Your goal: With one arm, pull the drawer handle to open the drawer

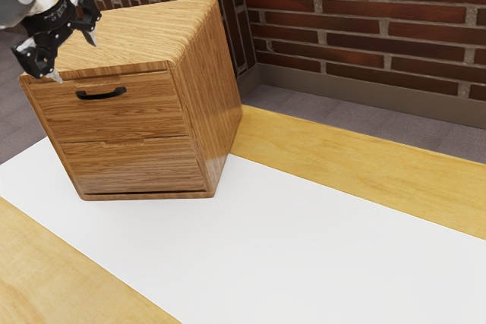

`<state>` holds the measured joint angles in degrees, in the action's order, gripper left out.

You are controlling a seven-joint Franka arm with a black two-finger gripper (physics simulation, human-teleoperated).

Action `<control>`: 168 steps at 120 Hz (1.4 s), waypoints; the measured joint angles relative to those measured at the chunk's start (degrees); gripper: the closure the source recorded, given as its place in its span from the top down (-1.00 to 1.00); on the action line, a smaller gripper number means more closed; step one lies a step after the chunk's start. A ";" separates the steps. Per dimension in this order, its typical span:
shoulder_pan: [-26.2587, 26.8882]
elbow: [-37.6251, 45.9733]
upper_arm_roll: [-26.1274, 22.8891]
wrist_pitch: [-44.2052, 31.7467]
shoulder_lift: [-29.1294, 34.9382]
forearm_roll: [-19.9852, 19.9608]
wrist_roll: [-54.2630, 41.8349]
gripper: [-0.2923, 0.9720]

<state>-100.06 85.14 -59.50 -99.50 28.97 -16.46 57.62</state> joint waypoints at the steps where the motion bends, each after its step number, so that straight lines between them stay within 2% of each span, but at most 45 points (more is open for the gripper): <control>1: -0.23 0.47 0.06 -0.25 0.50 -0.61 0.15 0.46; 21: -6.23 5.94 0.18 -4.63 7.79 -11.30 2.93 0.42; 40: -6.85 10.07 -1.13 -10.72 9.34 -18.29 6.76 0.42; 52: -6.85 14.57 1.07 -13.04 10.23 -21.96 8.72 0.42; 61: -6.87 15.87 2.87 -13.77 10.43 -23.12 9.84 0.42; 79: -6.86 17.34 3.31 -14.57 10.49 -24.40 11.79 0.39; 109: -7.15 18.84 0.14 -15.66 10.27 -27.49 14.12 0.31; 168: -8.98 20.12 -1.54 -16.25 9.80 -29.96 14.06 0.12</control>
<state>-109.04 105.26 -61.04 -115.75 38.77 -46.41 71.69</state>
